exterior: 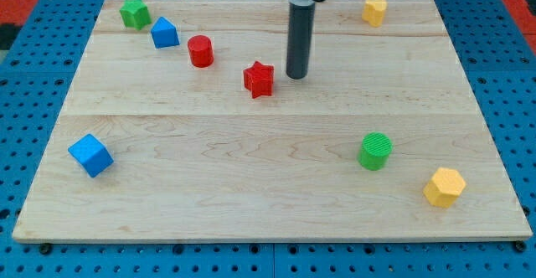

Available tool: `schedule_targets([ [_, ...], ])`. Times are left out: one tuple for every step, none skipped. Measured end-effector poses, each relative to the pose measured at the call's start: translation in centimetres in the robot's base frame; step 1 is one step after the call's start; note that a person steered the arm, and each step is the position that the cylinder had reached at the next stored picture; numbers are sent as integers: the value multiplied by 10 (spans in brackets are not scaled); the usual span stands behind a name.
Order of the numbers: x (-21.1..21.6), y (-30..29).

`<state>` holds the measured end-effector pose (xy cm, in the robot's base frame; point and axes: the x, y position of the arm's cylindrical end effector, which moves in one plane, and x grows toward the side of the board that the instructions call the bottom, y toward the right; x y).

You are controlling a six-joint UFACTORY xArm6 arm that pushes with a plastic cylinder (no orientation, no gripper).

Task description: Move your arm closer to the blue cube

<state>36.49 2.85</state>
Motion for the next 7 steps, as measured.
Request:
schedule_targets([
  [0, -33],
  [-1, -43],
  [0, -40],
  [46, -42],
  [105, -8],
  [118, -13],
  [183, -61],
])
